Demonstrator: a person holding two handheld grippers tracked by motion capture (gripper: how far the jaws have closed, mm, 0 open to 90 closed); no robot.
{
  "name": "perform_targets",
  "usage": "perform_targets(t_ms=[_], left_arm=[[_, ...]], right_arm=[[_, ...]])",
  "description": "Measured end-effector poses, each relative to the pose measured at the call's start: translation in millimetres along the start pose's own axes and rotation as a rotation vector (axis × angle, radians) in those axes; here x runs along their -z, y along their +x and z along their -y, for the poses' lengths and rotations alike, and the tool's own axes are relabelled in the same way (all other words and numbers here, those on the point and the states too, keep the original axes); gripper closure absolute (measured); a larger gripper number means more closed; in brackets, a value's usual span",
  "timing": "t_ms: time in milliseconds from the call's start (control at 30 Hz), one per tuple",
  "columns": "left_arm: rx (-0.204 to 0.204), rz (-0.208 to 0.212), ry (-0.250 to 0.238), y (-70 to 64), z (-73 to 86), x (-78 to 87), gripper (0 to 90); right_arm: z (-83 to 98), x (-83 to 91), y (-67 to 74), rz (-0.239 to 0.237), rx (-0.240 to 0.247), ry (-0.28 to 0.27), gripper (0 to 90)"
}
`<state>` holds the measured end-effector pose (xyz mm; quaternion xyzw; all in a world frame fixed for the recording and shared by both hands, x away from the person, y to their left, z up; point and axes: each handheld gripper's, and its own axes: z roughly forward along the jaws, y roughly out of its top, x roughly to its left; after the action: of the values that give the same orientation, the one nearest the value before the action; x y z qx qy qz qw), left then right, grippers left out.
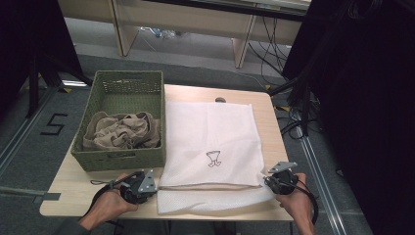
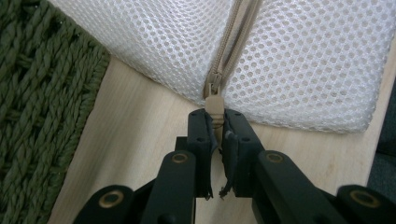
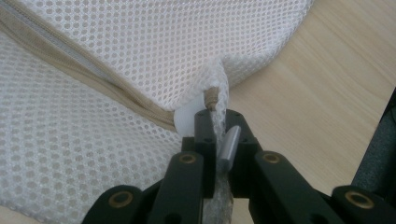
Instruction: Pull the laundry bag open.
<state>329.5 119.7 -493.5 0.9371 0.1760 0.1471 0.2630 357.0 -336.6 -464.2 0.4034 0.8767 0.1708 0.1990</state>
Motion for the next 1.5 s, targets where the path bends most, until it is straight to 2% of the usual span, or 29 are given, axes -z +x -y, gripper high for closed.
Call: perform_targets(t_ms=[267, 467, 567, 733, 833, 867, 933, 967, 1000, 1033, 1067, 1100, 1133, 1267, 1300, 1367, 1400, 1433, 1467, 1500], left_arm=[[0.015, -0.013, 0.006, 1.4, -4.7, -6.7, 81.4], [0.050, -0.026, 0.001, 3.5, -7.2, -10.8, 80.7], [0.054, -0.026, -0.001, 2.2, -7.2, -10.1, 80.3], [0.053, -0.023, -0.009, -0.5, -9.6, -8.5, 78.3], [0.057, -0.019, -0.014, -0.9, -10.0, -7.2, 74.9], [0.059, -0.018, -0.017, -1.3, -10.2, -6.3, 71.5], [0.073, -0.022, -0.036, -2.4, -11.1, -2.5, 68.5], [0.077, -0.025, -0.043, -2.9, -11.4, -1.1, 67.4], [0.077, -0.025, -0.043, -2.9, -11.4, -1.1, 65.3], [0.092, -0.028, -0.053, -3.8, -11.8, 1.9, 62.8], [0.094, -0.025, -0.056, -4.2, -12.0, 3.3, 61.7], [0.094, -0.025, -0.056, -4.2, -12.0, 3.3, 60.1], [0.099, -0.022, -0.059, -5.2, -12.3, 5.8, 58.9], [0.113, -0.012, -0.067, -6.9, -12.4, 9.6, 52.6], [0.125, -0.012, -0.071, -8.0, -12.4, 13.2, 51.4], [0.129, -0.011, -0.074, -8.2, -12.3, 15.0, 50.2], [0.136, -0.013, -0.076, -8.6, -12.2, 16.8, 47.2], [0.141, -0.014, -0.076, -8.8, -12.0, 18.6, 47.2], [0.147, -0.017, -0.076, -9.5, -11.5, 20.2, 46.2], [0.148, -0.018, -0.076, -11.0, -10.8, 22.7, 44.8]], right_arm=[[-4.0, -6.1, -8.3, 0.009, -0.015, 0.000, 85.2], [-6.5, -8.6, -10.7, 0.019, -0.013, 0.001, 83.6], [-6.3, -7.2, -10.3, 0.028, -0.025, 0.000, 77.8], [-6.9, -3.3, -5.7, 0.055, -0.046, -0.017, 60.2], [-8.5, -0.1, 0.1, 0.057, -0.037, -0.033, 55.2], [-11.2, 4.1, 6.9, 0.038, -0.024, -0.073, 53.1], [-14.7, 6.7, 13.8, 0.013, 0.013, -0.111, 51.5], [-16.9, 6.5, 16.9, 0.000, 0.036, -0.122, 51.0], [-18.8, 6.2, 21.8, -0.010, 0.038, -0.126, 51.0], [-21.7, 4.9, 23.7, -0.023, 0.084, -0.138, 50.5], [-24.3, 3.4, 27.0, -0.037, 0.105, -0.142, 49.7], [-26.0, 3.0, 33.0, -0.048, 0.085, -0.134, 49.4], [-29.2, 0.5, 33.9, -0.056, 0.144, -0.148, 48.9], [-37.9, -7.4, 44.8, -0.083, 0.202, -0.128, 47.3], [-39.6, -9.2, 46.7, -0.080, 0.219, -0.126, 47.0], [-40.8, -10.0, 48.8, -0.080, 0.224, -0.120, 46.3], [-43.2, -13.1, 50.8, -0.080, 0.253, -0.114, 45.5], [-43.2, -13.1, 50.8, -0.080, 0.253, -0.114, 45.5], [-43.9, -15.1, 52.1, -0.085, 0.257, -0.106, 45.3], [-45.2, -18.7, 54.4, -0.077, 0.282, -0.085, 44.6]])
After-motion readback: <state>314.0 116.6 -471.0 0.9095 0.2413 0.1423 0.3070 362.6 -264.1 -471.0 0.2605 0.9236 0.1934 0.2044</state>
